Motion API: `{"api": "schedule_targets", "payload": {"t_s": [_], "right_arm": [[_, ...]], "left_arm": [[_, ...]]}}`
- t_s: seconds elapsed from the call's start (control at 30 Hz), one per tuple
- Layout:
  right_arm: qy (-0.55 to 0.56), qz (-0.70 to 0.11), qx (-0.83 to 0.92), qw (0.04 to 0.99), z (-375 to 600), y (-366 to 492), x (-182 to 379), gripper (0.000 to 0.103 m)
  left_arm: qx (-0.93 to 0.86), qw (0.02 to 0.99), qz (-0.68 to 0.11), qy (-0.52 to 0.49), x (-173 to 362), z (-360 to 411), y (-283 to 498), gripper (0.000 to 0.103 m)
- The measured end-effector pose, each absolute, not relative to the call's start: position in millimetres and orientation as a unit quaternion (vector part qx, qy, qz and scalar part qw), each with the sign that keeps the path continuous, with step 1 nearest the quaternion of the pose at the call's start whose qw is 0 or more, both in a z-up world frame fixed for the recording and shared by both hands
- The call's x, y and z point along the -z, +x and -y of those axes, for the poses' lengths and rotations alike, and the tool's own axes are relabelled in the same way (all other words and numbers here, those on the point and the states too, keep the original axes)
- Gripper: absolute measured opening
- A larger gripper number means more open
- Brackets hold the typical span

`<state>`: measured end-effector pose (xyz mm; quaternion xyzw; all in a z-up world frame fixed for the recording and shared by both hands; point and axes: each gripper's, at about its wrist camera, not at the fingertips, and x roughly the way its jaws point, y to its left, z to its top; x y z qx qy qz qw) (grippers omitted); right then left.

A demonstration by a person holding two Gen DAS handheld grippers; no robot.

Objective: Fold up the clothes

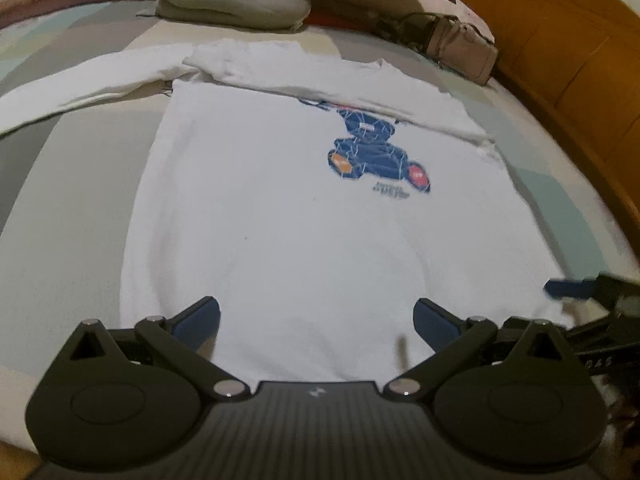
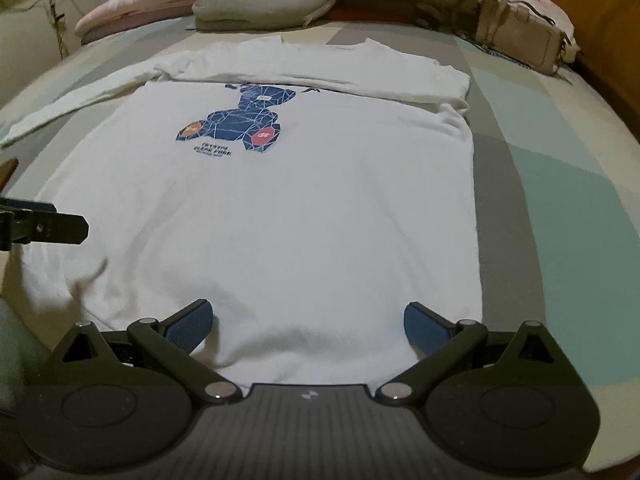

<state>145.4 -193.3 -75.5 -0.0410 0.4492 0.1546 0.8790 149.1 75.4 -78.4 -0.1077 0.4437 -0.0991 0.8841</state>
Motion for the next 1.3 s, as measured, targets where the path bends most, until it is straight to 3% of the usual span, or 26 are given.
{"api": "schedule_targets", "payload": {"t_s": [0.37, 0.83, 1.1, 1.3], "right_arm": [[0.041, -0.462, -0.138, 0.875, 198.2, 153.7, 70.0, 0.103], [0.037, -0.454, -0.146, 0.878, 163.8, 168.4, 52.5, 0.103], [0.064, -0.437, -0.191, 0.877, 146.8, 174.9, 43.2, 0.103], [0.069, -0.439, -0.199, 0.874, 141.1, 178.8, 46.5, 0.103]], "left_arm": [[0.115, 0.887, -0.430, -0.122, 84.4, -80.2, 151.2, 0.102], [0.119, 0.894, -0.399, -0.167, 72.8, -118.1, 161.2, 0.102], [0.080, 0.936, -0.292, -0.181, 20.2, -207.9, 166.2, 0.102], [-0.041, 0.943, -0.244, -0.221, 18.9, -306.8, 168.3, 0.102]]}}
